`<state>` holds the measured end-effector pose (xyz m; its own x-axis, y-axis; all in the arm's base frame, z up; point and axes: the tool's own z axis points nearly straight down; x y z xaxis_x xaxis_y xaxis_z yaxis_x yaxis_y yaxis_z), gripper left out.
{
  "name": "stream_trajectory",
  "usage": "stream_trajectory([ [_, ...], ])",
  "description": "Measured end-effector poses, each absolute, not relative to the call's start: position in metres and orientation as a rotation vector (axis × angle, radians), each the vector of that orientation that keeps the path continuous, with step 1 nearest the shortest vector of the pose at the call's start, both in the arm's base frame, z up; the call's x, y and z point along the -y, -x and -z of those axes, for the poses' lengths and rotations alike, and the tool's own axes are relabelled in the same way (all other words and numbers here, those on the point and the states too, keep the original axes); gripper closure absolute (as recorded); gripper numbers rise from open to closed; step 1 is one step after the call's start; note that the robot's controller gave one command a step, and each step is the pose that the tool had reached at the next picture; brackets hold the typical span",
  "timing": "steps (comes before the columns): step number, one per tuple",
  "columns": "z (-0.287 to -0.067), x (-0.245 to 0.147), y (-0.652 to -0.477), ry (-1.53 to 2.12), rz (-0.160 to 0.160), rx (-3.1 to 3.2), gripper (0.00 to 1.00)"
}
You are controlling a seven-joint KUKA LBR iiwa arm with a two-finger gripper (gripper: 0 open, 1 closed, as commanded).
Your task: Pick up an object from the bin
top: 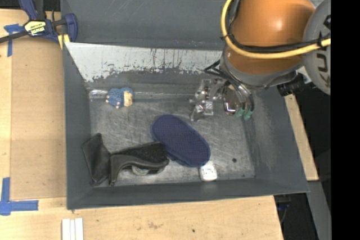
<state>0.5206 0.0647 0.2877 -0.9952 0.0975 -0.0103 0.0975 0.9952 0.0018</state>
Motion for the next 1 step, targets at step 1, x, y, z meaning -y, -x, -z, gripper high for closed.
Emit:
stream_trajectory([
  [1,-0.2845,-0.0645,-0.5196,-0.155,-0.001,-3.134,0.00],
])
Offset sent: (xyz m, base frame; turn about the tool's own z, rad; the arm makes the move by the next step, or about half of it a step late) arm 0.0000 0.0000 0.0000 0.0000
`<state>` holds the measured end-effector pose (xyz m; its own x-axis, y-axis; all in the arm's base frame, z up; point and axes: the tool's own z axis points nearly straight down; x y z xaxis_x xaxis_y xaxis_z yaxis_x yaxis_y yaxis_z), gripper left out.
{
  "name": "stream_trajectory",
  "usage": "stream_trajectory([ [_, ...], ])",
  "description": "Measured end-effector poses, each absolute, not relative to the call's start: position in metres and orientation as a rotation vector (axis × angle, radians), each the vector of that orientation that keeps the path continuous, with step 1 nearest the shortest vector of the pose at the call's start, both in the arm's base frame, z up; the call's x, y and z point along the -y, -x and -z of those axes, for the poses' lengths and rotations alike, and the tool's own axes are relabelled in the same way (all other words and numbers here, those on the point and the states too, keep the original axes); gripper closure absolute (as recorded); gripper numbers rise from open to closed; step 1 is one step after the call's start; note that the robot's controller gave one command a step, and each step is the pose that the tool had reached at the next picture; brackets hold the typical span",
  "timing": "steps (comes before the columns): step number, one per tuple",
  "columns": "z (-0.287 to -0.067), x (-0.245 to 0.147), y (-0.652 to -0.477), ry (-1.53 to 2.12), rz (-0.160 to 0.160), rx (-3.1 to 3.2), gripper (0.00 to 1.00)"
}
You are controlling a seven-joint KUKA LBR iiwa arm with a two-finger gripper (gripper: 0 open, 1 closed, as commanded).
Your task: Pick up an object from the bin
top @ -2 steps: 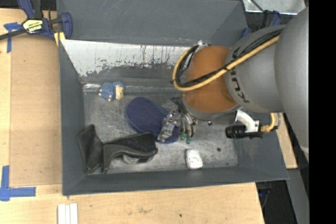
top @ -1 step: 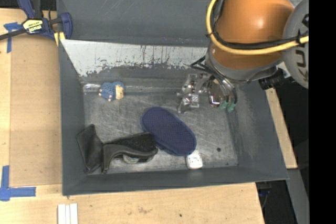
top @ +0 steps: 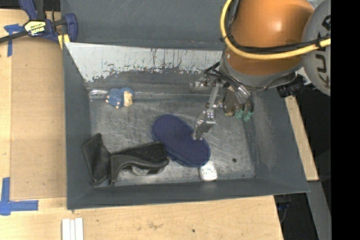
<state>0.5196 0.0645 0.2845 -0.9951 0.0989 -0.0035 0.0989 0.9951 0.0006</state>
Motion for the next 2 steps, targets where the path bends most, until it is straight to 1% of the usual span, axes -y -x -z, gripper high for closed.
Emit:
stream_trajectory([
  [1,-0.164,-0.097,-0.528,-0.364,0.002,-3.125,0.00],
  [2,-0.077,-0.055,-0.580,0.032,-0.008,-3.142,0.00],
])
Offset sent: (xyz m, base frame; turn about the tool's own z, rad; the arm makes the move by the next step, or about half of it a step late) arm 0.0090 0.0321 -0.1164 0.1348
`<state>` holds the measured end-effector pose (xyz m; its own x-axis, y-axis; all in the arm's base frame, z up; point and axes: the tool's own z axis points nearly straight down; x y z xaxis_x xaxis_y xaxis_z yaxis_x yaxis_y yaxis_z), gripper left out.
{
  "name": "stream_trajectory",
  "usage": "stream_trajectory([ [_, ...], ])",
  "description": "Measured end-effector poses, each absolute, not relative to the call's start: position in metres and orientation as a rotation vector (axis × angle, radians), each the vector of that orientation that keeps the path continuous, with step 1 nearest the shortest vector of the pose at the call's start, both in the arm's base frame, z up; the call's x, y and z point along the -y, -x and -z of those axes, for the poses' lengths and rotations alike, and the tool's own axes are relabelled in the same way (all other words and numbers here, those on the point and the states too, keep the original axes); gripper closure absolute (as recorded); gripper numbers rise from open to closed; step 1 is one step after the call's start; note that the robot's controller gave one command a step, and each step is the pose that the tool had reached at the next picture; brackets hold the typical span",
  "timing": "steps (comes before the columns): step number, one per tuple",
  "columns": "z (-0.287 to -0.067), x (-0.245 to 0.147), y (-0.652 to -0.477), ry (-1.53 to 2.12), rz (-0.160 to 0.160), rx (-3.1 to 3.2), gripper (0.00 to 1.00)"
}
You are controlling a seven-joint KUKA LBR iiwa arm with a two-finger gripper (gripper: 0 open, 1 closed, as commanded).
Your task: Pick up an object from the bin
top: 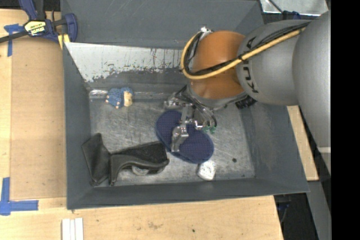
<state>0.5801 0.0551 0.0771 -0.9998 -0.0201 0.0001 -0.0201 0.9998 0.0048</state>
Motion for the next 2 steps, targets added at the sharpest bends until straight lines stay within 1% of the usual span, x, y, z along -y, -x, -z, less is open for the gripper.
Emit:
stream_trajectory([
  [1,-0.079,-0.055,-0.581,-0.032,0.007,3.144,1.00],
  [2,-0.254,-0.025,-0.584,-0.229,-0.002,3.147,1.00],
])
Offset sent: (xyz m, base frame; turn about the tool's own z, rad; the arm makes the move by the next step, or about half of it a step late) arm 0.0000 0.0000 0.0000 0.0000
